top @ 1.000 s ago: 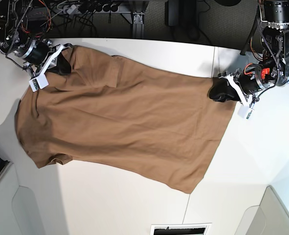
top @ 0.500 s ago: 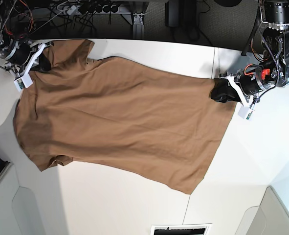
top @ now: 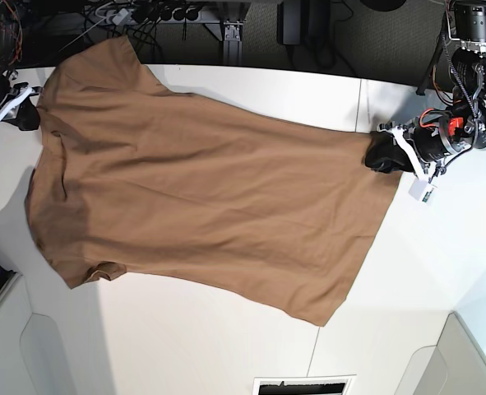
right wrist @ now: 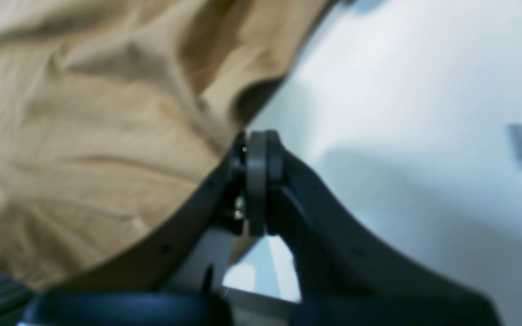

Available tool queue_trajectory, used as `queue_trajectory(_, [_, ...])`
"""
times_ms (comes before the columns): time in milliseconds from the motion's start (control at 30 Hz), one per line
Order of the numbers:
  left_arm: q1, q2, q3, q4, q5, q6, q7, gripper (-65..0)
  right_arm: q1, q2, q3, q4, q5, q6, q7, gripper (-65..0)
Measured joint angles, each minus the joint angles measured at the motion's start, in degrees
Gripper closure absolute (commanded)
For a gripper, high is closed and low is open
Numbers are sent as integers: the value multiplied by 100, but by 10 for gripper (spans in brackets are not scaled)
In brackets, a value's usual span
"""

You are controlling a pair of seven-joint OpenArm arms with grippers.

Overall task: Layout the t-shirt on the table in an organized manner, then fold the t-shirt properly
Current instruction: 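Lift the shirt by the shoulders with both grippers and shake it, then regrasp the shirt hem corner with the left gripper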

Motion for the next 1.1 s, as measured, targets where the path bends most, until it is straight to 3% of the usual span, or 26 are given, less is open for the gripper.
queue_trajectory(200, [-144, -109, 0, 170, -232, 7, 31, -174, 625, -22, 48, -13, -157, 42, 59, 0])
queue_trajectory(367, [-647, 48, -2, 216, 17, 22, -337, -168, 1167, -24, -444, -455, -363, 39, 101, 0])
queue_trajectory(500, [-1095, 173, 308, 66, 531, 4, -514, -11, 1456, -26, -1060, -909, -575, 44, 109, 0])
queue_trajectory(533, [-1193, 190, 428, -46, 660, 7, -645, 0, 1513, -24, -1202, -1032, -616, 39, 179, 0])
queue_trajectory(667, [-1565, 278, 1016, -717, 1384, 4, -1281, 0, 1663, -33, -1567, -1504, -793, 24, 455, 0])
queue_trajectory(833, [-2376, 546, 1569, -1886, 2151, 247, -1856, 0, 1954, -17, -1611, -1985, -776, 48, 549, 0])
queue_trajectory(967, [-2750, 610, 1646, -2625, 2218, 293, -1902, 0, 2013, -20, -1611, -2065, -761, 46, 577, 0])
queue_trajectory(1100, [-2684, 459, 1644, -2732, 2028, 210, -1832, 0, 2240, -22, -1622, -2124, -1051, 59, 494, 0])
